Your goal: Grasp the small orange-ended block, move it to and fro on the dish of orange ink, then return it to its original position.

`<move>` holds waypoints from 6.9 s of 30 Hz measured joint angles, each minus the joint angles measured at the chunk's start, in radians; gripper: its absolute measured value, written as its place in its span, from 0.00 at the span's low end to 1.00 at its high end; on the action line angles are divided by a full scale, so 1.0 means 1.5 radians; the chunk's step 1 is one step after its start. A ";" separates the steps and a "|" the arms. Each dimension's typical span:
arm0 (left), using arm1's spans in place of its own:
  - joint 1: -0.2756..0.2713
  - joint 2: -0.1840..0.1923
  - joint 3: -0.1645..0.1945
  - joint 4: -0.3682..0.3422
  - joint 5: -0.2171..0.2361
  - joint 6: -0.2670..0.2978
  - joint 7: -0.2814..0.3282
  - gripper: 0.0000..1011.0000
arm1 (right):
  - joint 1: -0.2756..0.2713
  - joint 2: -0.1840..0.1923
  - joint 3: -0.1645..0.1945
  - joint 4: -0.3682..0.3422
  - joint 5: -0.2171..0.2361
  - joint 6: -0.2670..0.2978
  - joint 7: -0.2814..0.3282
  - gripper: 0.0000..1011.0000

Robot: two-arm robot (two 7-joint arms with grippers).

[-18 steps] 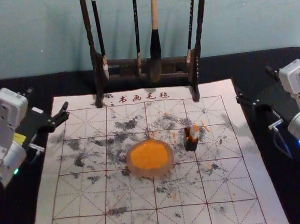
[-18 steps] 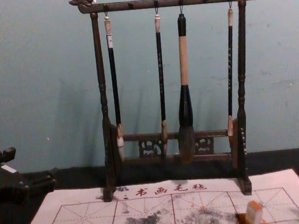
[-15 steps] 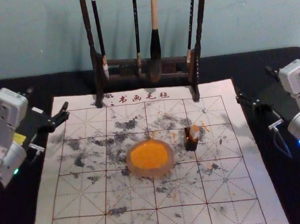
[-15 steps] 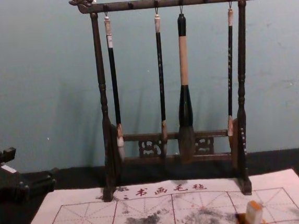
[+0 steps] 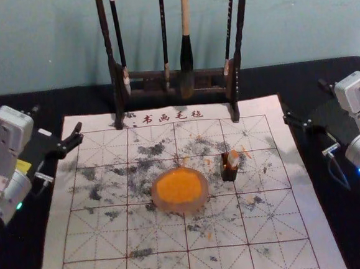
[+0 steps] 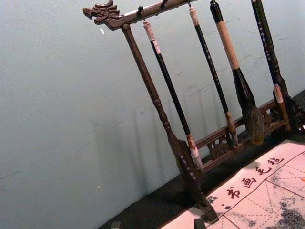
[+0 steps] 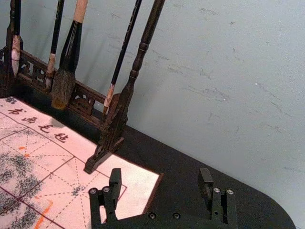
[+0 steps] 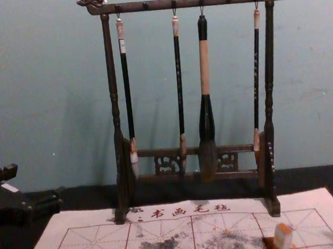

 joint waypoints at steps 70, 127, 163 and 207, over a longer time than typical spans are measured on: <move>0.000 0.000 0.000 0.000 0.000 0.000 0.000 0.99 | -0.148 0.055 0.011 -0.157 0.065 0.079 0.141 0.99; 0.000 0.000 0.000 0.000 0.000 0.000 0.000 0.99 | -0.073 -0.132 0.004 -0.080 0.047 0.151 0.137 0.74; 0.000 0.000 0.000 0.000 0.000 0.000 0.000 0.99 | -0.075 -0.124 0.034 -0.117 0.034 0.154 0.187 0.11; 0.000 0.000 0.000 0.000 0.000 0.000 0.000 0.99 | 0.174 -0.119 -0.121 0.050 0.049 0.160 0.484 0.11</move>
